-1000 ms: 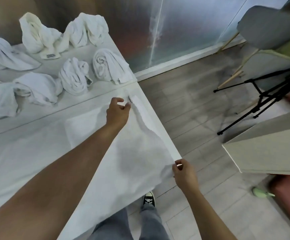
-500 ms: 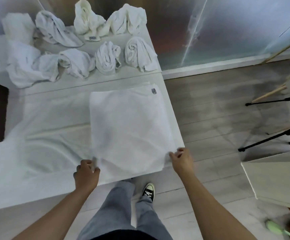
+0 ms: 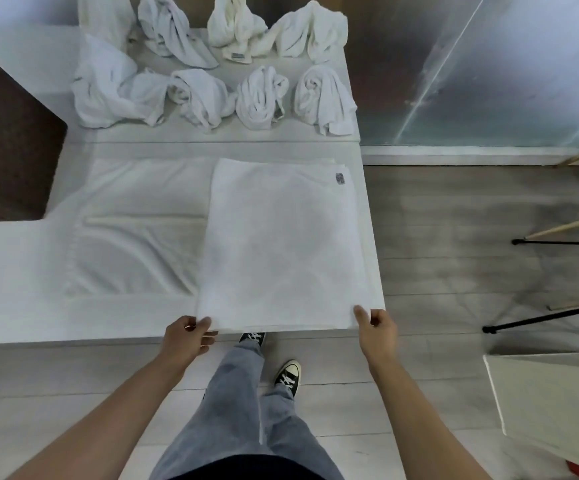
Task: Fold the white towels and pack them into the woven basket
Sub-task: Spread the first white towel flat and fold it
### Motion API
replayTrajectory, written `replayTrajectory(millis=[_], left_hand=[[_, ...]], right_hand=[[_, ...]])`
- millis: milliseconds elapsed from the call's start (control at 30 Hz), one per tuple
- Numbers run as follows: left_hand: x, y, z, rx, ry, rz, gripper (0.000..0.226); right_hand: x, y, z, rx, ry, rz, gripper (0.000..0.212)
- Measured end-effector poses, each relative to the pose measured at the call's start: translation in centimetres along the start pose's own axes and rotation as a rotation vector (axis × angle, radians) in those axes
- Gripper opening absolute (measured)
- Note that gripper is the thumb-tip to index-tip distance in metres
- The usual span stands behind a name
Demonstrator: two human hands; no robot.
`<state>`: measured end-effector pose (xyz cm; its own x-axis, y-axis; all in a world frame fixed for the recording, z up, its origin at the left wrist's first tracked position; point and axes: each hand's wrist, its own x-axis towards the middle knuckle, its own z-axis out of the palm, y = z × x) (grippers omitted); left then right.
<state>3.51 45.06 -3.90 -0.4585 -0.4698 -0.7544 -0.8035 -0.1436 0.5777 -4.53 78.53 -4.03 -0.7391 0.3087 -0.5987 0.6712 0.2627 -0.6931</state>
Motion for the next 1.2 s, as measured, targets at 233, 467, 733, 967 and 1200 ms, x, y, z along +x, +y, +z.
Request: replayTrajectory(millis=[233,467,733,967,1200], left_hand=[[-2.2,0.4,-0.9,-0.225,0.066,-0.029,0.024],[-3.1,6.5,-1.6,-0.303,0.038,0.155,0.017],[0.1,17.1,-1.6,-0.382,-0.084,0.288,0.013],[6.9,24.5,0.1,-0.088,0.033,0.431,0.010],[12.9,29.4,2.6,0.074,0.082,0.476,0.011]], right_hand=[[-1.9,-0.3,-0.4,0.271,0.013,0.022,0.030],[-0.5,-7.0,0.0,0.520,0.011,0.005,0.009],[4.0,-16.1,1.4,0.737,0.016,0.092,0.006],[9.3,-22.3,4.6,0.823,0.057,0.175,0.019],[13.7,-24.1,6.7,0.726,0.067,0.205,0.013]])
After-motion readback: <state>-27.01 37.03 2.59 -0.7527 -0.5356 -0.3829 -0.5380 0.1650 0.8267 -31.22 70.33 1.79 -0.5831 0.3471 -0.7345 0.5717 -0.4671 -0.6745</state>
